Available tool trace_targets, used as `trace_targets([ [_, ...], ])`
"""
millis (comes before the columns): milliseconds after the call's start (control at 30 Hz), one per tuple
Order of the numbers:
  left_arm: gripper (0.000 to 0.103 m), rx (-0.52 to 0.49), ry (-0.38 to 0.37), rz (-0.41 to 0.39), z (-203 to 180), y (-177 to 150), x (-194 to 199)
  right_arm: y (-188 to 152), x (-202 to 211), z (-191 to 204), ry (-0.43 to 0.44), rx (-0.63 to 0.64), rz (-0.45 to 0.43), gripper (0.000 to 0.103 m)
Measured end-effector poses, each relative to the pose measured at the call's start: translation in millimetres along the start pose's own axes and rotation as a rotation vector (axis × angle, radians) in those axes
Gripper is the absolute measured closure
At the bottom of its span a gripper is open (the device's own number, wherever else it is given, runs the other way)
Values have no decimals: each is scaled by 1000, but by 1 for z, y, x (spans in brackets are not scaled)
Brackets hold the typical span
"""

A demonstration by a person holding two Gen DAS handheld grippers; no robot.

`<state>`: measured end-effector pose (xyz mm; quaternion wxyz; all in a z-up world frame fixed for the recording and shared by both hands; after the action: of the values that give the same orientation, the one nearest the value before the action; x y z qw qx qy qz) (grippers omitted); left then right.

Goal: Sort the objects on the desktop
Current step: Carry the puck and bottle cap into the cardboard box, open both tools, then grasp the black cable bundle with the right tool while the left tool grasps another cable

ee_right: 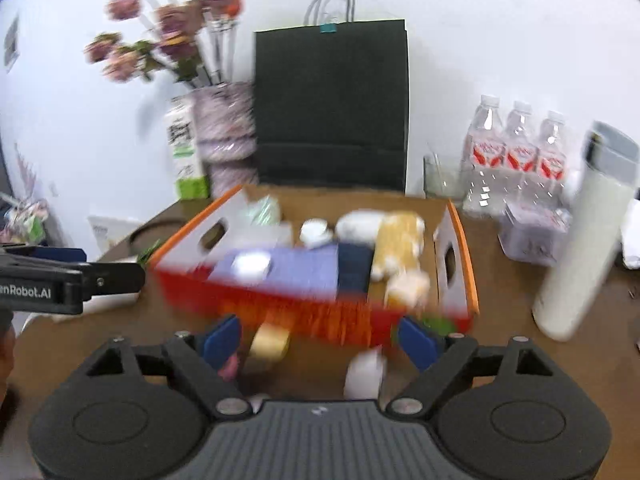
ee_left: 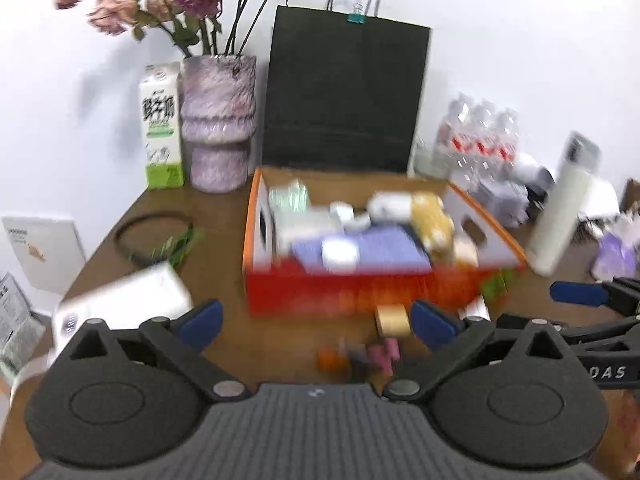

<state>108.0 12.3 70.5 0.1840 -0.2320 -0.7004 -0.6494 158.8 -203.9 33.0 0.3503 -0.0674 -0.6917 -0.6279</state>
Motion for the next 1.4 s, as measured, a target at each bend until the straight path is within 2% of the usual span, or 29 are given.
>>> trace_targets([
  [133,0,31,-12,-40,-3,-64,41,-61,45,22,-13,31,0,17],
  [233,0,47,-14,-4,-5,-105,61,-102,70,32,-8,40,0,15],
  [367,0,-8,49,4,-7,-140,73,-143,95,27,-61,-20,-48,14],
  [433,0,-15,72,10,-7,-147,72,-153,100,20,-44,-81,-49,10],
  [567,0,-14,93,-2,-9,-150,72,-164,107,15,-78,-106,-82,9],
  [633,0,-30,94,25,-11,-150,67,-164,106,15,-78,-108,-97,7],
  [767,0,-58,93,30,-14,-154,67,-163,99,12,-100,-127,-61,7],
  [1033,0,-84,92,10,-21,-153,70,-164,100,13,-98,-136,-76,7],
  [1167,0,-19,-13,-38,-13,-134,68,-162,98,12,-87,-133,-68,8],
  [1267,11,-52,-16,-26,-16,-105,47,-147,88,9,-40,-128,-57,13],
  [1333,23,-75,10,-22,-16,-83,26,-130,79,8,-45,-96,-74,21],
  [1400,25,-93,-9,7,-16,-67,1,-112,67,8,-43,-72,-103,24],
])
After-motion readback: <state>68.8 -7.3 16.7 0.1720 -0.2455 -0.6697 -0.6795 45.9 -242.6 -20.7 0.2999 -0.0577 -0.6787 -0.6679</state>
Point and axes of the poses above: each gripper's, at about its wrist camera, not at the fingertips, and x roughly against the way its jaws point, z to its left, y to its top, the point moved 3 cm from there along -x, roughly the way its jaws point, and after that the axes turned 2 degrees about -y, right-handed, at the moved point
